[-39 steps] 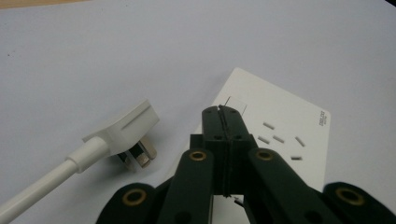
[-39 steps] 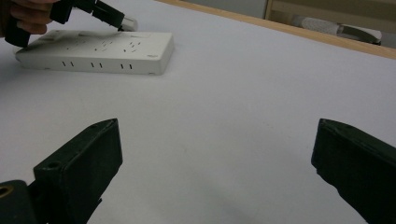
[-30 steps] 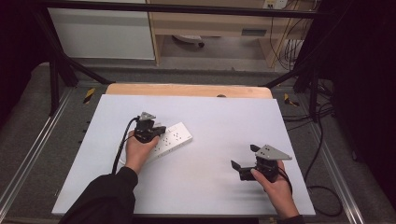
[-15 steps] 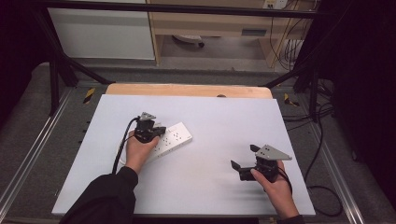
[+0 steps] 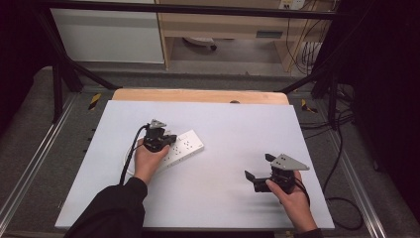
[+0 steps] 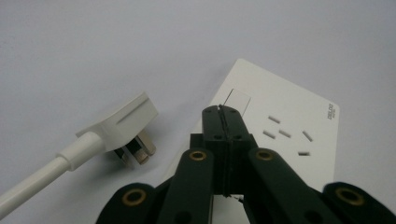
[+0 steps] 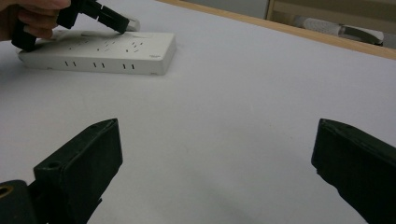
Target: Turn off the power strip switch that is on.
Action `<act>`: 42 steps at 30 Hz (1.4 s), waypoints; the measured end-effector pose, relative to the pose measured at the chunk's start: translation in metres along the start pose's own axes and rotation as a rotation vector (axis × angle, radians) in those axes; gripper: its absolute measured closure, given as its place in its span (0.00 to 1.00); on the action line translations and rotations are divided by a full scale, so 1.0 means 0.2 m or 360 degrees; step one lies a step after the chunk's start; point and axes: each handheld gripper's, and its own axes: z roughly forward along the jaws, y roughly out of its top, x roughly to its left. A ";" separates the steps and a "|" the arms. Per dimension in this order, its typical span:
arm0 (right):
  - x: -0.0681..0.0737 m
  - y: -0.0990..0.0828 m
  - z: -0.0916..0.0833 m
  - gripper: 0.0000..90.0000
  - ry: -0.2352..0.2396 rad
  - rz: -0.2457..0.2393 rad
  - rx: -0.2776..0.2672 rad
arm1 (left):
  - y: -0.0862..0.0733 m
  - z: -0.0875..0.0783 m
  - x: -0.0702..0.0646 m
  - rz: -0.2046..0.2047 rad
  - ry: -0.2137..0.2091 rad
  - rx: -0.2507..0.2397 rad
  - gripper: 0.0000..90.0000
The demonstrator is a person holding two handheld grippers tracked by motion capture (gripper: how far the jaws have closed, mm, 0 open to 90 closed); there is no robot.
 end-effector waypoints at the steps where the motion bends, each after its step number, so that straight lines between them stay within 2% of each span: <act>1: 0.00 0.00 0.00 0.03 -0.0002 0.0001 0.0001 | 0.00 0.00 0.00 0.0000 0.0000 0.0000 1.00; 19: 0.00 0.00 0.00 0.03 0.0008 0.0005 0.0019 | 0.00 0.00 0.01 -0.0007 -0.0016 0.0006 1.00; 26: 0.00 0.00 0.00 0.03 0.0009 0.0004 0.0017 | 0.00 0.01 0.00 -0.0002 -0.0020 0.0037 1.00; 32: 0.00 0.00 0.00 0.03 0.0009 0.0004 0.0014 | 0.00 0.01 0.01 -0.0017 -0.0018 0.0029 1.00; 35: 0.00 0.00 0.00 0.03 0.0006 0.0003 0.0011 | 0.01 0.01 0.01 -0.0024 -0.0018 0.0001 1.00; 42: 0.00 0.00 0.00 0.03 0.0004 0.0010 0.0002 | 0.01 0.00 0.00 0.0002 -0.0001 -0.0020 1.00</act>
